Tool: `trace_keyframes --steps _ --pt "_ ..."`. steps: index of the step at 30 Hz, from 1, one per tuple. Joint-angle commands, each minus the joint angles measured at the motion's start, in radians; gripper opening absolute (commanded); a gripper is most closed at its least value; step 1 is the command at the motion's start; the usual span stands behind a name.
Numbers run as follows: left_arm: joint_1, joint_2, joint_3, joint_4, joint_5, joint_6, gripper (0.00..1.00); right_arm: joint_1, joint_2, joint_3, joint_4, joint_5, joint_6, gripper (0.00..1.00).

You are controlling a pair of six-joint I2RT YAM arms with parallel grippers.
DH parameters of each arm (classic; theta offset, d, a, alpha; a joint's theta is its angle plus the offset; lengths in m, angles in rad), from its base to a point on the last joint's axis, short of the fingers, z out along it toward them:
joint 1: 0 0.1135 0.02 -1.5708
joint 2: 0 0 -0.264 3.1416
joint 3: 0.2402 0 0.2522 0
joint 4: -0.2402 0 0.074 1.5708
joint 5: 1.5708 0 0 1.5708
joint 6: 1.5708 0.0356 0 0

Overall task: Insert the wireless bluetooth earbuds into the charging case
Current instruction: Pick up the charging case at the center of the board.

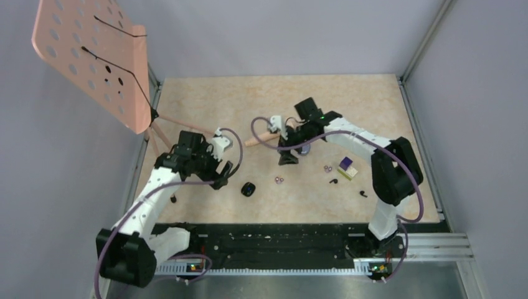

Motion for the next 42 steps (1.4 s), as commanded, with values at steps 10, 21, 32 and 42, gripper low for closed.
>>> trace_keyframes --steps 10,21,32,42 --pt "0.051 -0.373 -0.04 -0.312 0.114 0.258 0.95 0.317 0.273 0.212 -0.076 -0.049 -0.369 0.79" --pt "0.051 -0.464 -0.043 -0.348 0.178 0.363 0.93 0.369 0.362 0.245 -0.084 -0.054 -0.464 0.78" --pt "0.051 -0.515 -0.08 -0.487 0.042 0.597 0.94 0.393 0.406 0.269 -0.124 -0.071 -0.505 0.68" --pt "0.052 -0.544 -0.099 -0.507 0.019 0.592 0.94 0.403 0.42 0.269 -0.144 -0.049 -0.515 0.5"
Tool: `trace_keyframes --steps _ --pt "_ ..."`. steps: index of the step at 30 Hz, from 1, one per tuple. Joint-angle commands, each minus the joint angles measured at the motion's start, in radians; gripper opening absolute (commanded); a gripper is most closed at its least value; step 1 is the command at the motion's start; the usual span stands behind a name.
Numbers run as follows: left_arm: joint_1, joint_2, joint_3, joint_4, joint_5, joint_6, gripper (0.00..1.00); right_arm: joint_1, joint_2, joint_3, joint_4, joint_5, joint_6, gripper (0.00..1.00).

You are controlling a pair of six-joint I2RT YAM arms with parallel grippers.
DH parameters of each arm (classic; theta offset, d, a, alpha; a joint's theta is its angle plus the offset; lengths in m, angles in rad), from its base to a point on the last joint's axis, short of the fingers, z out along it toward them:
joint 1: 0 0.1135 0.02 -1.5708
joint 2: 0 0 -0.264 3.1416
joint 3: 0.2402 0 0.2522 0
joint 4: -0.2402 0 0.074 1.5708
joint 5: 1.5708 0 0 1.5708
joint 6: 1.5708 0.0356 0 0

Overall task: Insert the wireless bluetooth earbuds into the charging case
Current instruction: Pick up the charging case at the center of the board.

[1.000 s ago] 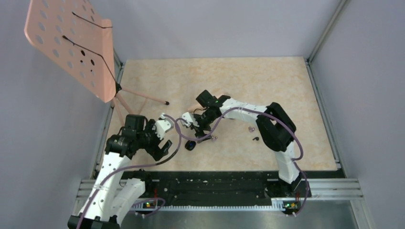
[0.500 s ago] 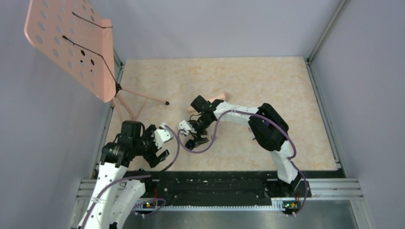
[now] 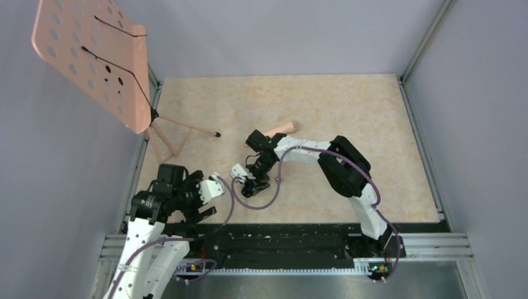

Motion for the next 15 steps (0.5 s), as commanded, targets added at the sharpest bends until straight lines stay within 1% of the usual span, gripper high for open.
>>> trace_keyframes --steps 1,3,5,8,10,12,15 --pt "0.0 -0.02 -0.007 0.001 0.013 0.015 0.94 0.018 0.014 0.034 -0.02 0.018 -0.002 0.46" --pt "0.0 -0.023 -0.007 0.026 0.026 -0.002 0.94 0.013 -0.005 0.02 -0.02 0.05 0.018 0.39" --pt "0.0 -0.017 -0.012 0.099 0.068 -0.043 0.94 -0.012 -0.056 -0.02 -0.002 0.062 0.059 0.36" --pt "-0.003 0.044 -0.014 0.23 0.189 -0.087 0.94 -0.081 -0.184 -0.113 0.073 0.084 0.156 0.33" --pt "-0.014 0.113 -0.015 0.356 0.259 -0.162 0.94 -0.147 -0.296 -0.188 0.145 0.116 0.216 0.33" --pt "-0.037 0.2 -0.024 0.505 0.283 -0.238 0.94 -0.202 -0.411 -0.26 0.224 0.153 0.26 0.32" --pt "-0.108 0.362 -0.004 0.708 0.307 -0.308 0.93 -0.271 -0.593 -0.383 0.341 0.225 0.329 0.3"
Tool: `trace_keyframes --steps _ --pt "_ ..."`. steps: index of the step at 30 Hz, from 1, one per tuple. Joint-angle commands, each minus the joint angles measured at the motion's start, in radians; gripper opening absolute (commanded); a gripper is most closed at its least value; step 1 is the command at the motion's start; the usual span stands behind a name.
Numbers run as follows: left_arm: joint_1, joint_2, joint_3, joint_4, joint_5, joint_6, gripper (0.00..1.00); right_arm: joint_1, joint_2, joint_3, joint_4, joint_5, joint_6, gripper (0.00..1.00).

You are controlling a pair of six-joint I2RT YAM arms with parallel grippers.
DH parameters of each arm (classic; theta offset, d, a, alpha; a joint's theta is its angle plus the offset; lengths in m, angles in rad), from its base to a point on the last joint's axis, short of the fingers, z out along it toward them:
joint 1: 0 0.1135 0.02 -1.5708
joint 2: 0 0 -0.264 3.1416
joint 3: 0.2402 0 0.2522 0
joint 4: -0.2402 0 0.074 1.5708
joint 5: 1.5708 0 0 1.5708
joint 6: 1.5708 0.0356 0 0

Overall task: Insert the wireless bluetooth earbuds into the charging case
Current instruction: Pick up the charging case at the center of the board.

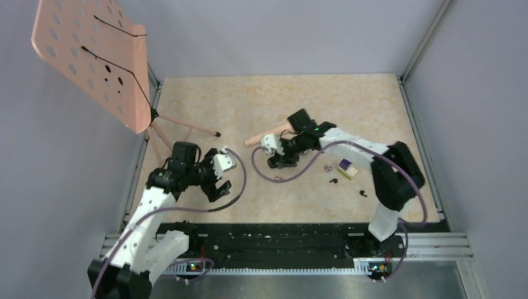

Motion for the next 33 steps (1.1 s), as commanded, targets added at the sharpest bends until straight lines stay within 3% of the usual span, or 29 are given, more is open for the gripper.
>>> trace_keyframes --steps 1,5,8,11,15,19,27,33 --pt "-0.089 0.219 0.02 0.431 0.12 -0.171 0.93 -0.095 -0.305 -0.117 0.242 0.107 0.146 0.3" --pt "-0.139 0.475 0.179 0.693 0.213 -0.377 0.91 -0.147 -0.459 -0.238 0.4 0.242 0.21 0.29" --pt "-0.14 0.667 0.329 0.899 0.3 -0.635 0.88 -0.172 -0.524 -0.302 0.499 0.307 0.23 0.27" --pt "-0.133 0.809 0.464 1.009 0.439 -0.841 0.79 -0.183 -0.536 -0.31 0.569 0.353 0.242 0.27" --pt "-0.113 0.898 0.584 0.929 0.538 -0.816 0.76 -0.187 -0.505 -0.289 0.635 0.394 0.279 0.24" --pt "-0.097 0.932 0.616 0.921 0.576 -0.878 0.86 -0.186 -0.479 -0.279 0.693 0.375 0.305 0.24" --pt "-0.087 0.987 0.644 1.127 0.607 -1.165 0.85 -0.185 -0.476 -0.278 0.776 0.342 0.322 0.24" --pt "-0.088 1.015 0.694 1.148 0.597 -1.224 0.82 -0.161 -0.473 -0.287 0.862 0.348 0.316 0.24"
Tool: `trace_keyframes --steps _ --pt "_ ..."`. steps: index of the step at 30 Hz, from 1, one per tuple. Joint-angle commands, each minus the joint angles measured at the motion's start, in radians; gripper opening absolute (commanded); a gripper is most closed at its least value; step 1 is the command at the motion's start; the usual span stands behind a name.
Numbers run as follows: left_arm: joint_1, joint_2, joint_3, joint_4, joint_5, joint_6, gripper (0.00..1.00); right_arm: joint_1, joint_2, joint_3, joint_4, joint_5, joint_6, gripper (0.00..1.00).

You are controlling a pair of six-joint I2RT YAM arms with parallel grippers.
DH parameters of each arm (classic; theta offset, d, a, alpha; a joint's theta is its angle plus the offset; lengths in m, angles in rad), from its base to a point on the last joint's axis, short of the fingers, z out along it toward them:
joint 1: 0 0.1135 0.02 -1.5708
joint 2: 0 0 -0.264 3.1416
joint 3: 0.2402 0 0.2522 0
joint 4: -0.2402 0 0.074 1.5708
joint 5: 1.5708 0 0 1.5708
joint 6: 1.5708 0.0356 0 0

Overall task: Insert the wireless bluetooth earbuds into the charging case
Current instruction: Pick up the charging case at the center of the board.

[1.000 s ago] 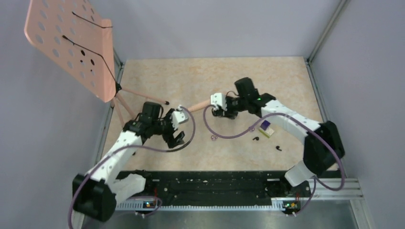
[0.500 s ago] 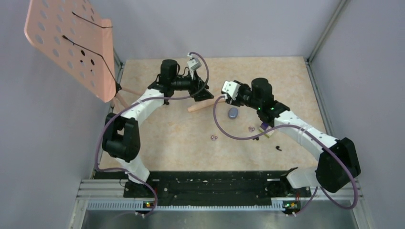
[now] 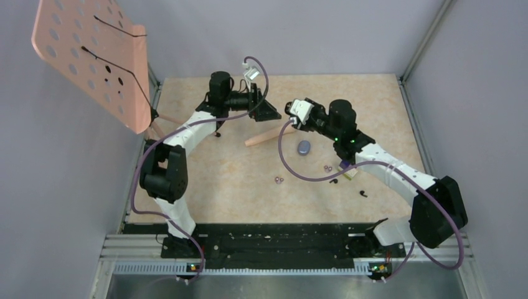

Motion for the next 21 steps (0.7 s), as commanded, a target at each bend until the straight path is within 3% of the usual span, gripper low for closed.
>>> trace_keyframes --steps 1,8,15,21 --pt "0.004 0.008 0.056 0.125 0.026 -0.113 0.81 0.027 -0.002 0.019 0.139 -0.005 0.007 0.24" --pt "0.001 0.022 0.057 0.21 0.006 -0.184 0.72 0.076 0.011 0.003 0.215 0.049 0.0 0.24" --pt "-0.008 0.044 0.078 0.236 0.025 -0.205 0.49 0.091 0.02 -0.011 0.265 0.094 0.001 0.25" --pt "-0.014 0.048 0.082 0.254 0.027 -0.211 0.48 0.098 0.031 -0.019 0.298 0.108 -0.008 0.25"
